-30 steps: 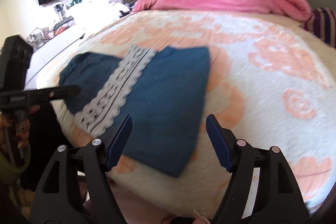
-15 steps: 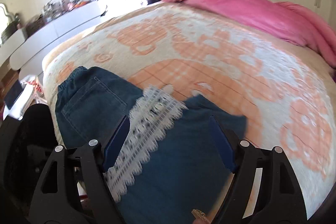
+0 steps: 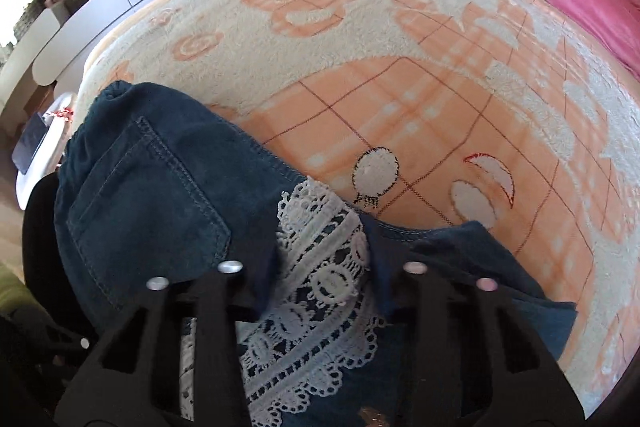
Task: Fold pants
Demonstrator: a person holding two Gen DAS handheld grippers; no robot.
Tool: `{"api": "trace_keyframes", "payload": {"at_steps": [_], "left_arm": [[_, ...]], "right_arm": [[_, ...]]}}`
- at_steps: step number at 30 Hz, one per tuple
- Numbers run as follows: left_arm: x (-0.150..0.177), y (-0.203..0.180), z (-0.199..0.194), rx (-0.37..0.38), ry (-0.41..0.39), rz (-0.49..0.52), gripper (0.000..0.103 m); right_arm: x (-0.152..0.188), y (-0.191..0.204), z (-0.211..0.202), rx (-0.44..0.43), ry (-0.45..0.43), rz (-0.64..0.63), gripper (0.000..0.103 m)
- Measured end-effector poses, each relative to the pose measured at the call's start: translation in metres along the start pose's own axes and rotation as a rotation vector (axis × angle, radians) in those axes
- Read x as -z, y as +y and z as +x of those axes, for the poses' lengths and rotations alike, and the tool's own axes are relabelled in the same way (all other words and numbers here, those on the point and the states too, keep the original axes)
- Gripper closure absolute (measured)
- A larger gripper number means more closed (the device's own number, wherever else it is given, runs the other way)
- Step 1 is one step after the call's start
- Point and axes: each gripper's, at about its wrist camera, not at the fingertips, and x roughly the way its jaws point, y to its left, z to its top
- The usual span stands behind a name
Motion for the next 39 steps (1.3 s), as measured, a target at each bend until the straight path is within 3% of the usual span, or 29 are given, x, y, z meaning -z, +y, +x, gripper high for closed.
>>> {"api": "trace_keyframes", "payload": {"at_steps": [5, 9, 11, 14, 19, 24, 27, 29, 31, 33, 35, 39], "left_arm": [[-0.001, 0.000, 0.001, -0.015, -0.004, 0.008, 0.058], [0.000, -0.003, 0.000, -0.020, 0.000, 0.013, 0.058], [0.001, -0.004, 0.000, -0.022, 0.001, 0.017, 0.058], [0.002, -0.008, 0.004, -0.017, 0.002, 0.014, 0.057], [0.001, -0.011, 0.005, -0.022, 0.003, 0.022, 0.054], [0.002, -0.017, 0.010, -0.033, 0.008, 0.027, 0.054], [0.003, -0.021, 0.013, -0.033, 0.010, 0.028, 0.054], [0.003, -0.023, 0.015, -0.032, 0.011, 0.026, 0.054], [0.004, -0.023, 0.017, -0.032, 0.010, 0.027, 0.054], [0.004, -0.023, 0.017, -0.029, 0.010, 0.025, 0.053], [0.004, -0.023, 0.016, -0.029, 0.010, 0.027, 0.052], [0.004, -0.021, 0.014, -0.024, 0.009, 0.022, 0.052]], "right_arm": [[0.001, 0.004, 0.009, 0.103, -0.014, -0.035, 0.072], [0.000, -0.001, -0.001, 0.107, -0.071, -0.001, 0.049], [0.004, -0.009, -0.032, 0.090, -0.185, 0.044, 0.041], [0.024, -0.023, -0.076, 0.132, -0.297, 0.092, 0.040], [0.061, -0.046, -0.103, 0.174, -0.328, 0.189, 0.041], [0.074, -0.048, -0.111, 0.113, -0.402, 0.250, 0.041], [0.073, -0.042, -0.123, 0.018, -0.500, 0.278, 0.041], [0.065, -0.033, -0.119, 0.004, -0.473, 0.245, 0.041], [0.055, -0.022, -0.101, 0.058, -0.367, 0.189, 0.049], [0.046, -0.009, -0.073, 0.106, -0.247, 0.110, 0.066], [0.038, -0.002, -0.044, 0.138, -0.138, 0.079, 0.074], [0.035, -0.005, -0.009, 0.147, -0.035, 0.099, 0.075]]}}
